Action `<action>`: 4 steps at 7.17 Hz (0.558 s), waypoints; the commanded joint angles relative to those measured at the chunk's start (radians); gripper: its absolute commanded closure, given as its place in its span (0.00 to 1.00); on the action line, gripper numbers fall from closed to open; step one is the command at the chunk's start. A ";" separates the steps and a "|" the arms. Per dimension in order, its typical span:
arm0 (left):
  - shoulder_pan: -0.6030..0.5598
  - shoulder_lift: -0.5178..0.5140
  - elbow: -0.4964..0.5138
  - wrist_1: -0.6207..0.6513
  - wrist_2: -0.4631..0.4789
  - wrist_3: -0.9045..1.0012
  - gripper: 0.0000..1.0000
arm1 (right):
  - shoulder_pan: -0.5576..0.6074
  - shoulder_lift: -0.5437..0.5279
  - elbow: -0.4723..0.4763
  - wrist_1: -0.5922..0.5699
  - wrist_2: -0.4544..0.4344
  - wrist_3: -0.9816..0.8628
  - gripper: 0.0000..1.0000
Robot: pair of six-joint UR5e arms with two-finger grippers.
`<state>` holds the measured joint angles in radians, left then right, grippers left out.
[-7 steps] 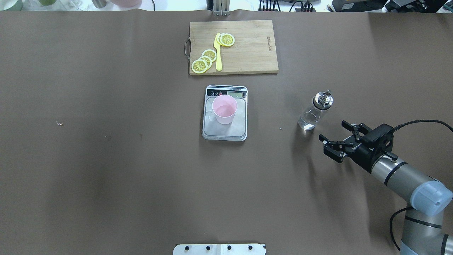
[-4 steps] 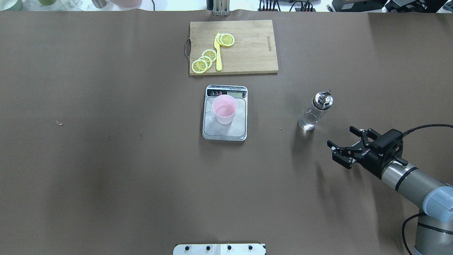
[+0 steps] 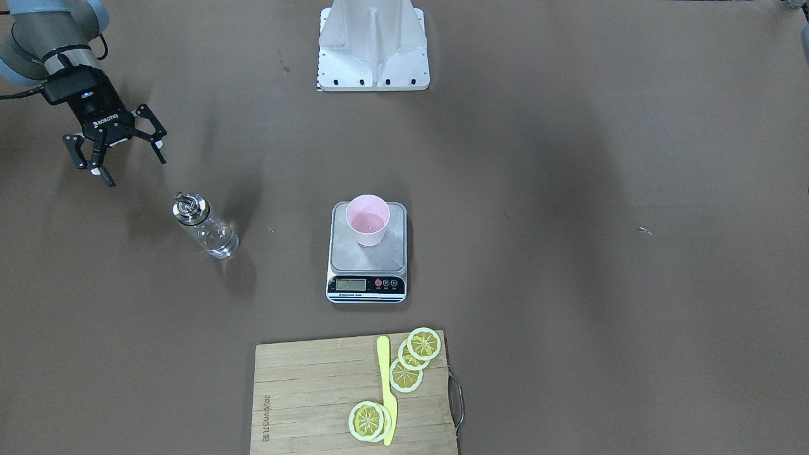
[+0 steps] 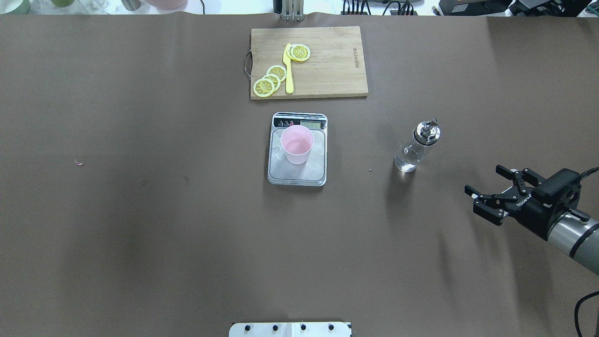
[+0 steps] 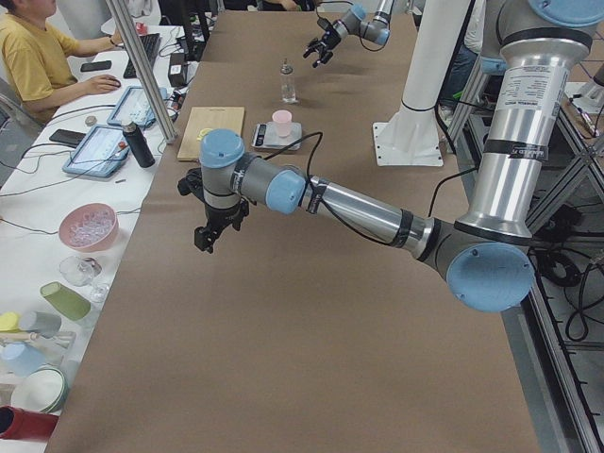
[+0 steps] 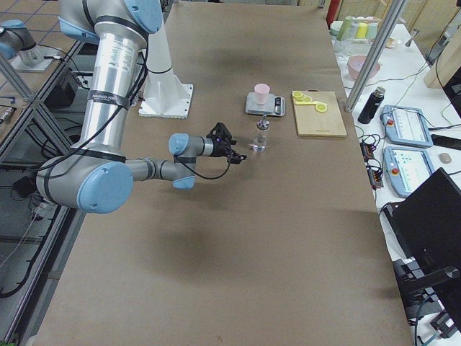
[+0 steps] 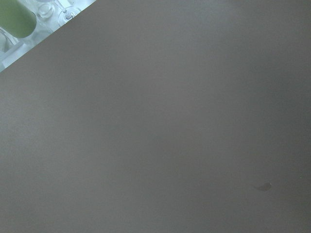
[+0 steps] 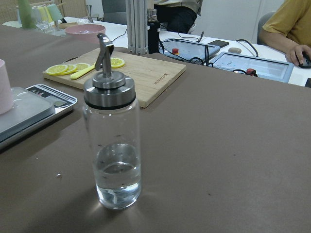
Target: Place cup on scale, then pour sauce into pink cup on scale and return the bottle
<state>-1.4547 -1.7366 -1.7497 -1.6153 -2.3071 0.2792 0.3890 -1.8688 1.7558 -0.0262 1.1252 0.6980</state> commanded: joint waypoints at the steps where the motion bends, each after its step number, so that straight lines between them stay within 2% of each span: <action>1: 0.000 0.003 -0.002 0.000 0.000 0.000 0.03 | 0.159 -0.021 -0.006 -0.014 0.176 -0.005 0.00; 2: -0.001 0.003 -0.002 0.000 0.000 0.000 0.03 | 0.241 -0.020 -0.022 -0.053 0.264 -0.006 0.00; 3: 0.000 0.005 -0.002 0.000 0.000 0.000 0.03 | 0.360 -0.007 -0.022 -0.148 0.404 -0.014 0.00; 4: 0.000 0.006 -0.002 0.000 -0.002 0.002 0.03 | 0.513 0.040 -0.027 -0.250 0.600 -0.017 0.00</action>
<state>-1.4547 -1.7319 -1.7517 -1.6153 -2.3074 0.2795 0.7368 -1.8684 1.7344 -0.1652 1.5199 0.6860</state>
